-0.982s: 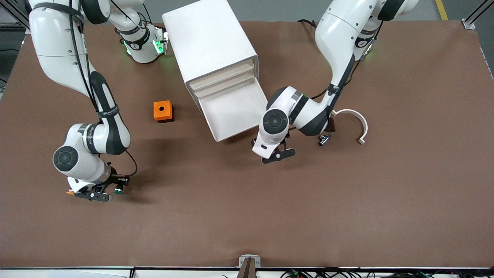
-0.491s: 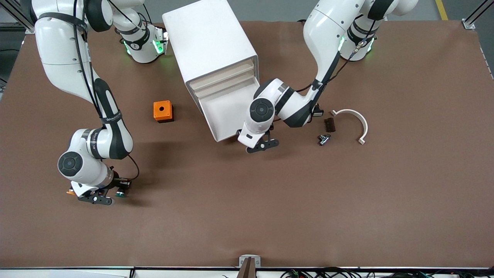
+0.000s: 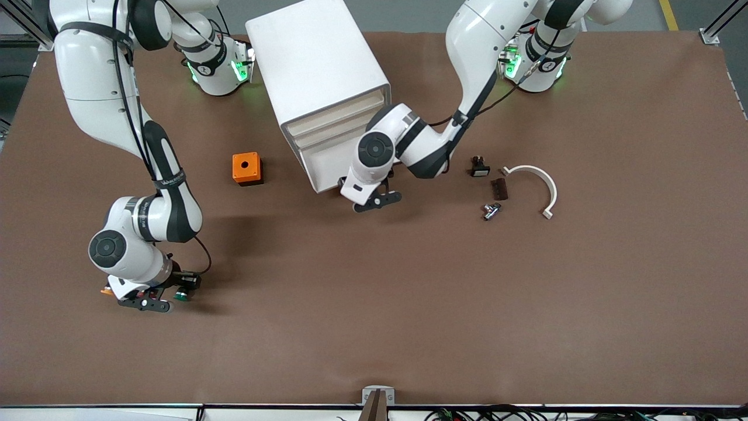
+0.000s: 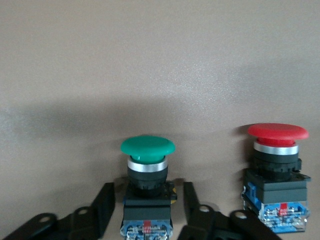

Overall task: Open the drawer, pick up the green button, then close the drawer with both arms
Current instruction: 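Release the button with the right gripper while the left gripper pushes drawer shut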

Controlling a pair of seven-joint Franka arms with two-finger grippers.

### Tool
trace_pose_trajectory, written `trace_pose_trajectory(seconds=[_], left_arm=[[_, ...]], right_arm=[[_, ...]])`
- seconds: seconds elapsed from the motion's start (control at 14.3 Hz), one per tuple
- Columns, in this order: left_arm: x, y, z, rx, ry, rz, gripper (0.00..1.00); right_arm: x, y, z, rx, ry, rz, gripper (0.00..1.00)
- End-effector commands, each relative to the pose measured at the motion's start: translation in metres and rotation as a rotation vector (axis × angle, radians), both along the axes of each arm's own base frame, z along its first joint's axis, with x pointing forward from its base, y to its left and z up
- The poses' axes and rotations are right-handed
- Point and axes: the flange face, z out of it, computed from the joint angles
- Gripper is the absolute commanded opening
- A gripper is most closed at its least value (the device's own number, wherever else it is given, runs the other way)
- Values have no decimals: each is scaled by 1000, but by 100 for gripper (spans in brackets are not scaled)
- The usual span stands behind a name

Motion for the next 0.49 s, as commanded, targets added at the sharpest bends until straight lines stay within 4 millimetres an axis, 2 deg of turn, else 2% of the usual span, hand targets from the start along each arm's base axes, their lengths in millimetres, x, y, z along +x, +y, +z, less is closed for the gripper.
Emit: trace_pose_trajectory(seconds=[0.0, 0.14, 0.35, 0.42], left_arm=[[-34, -21, -2, 3, 36, 24, 100], [-55, -31, -5, -9, 79, 17, 100], [-74, -42, -5, -11, 112, 26, 100], [-76, -42, -7, -11, 116, 26, 100]], right_arm=[[7, 1, 3, 24, -14, 11, 100], [10, 3, 10, 22, -21, 18, 100], [8, 7, 24, 26, 5, 21, 100], [10, 7, 41, 28, 6, 23, 100]])
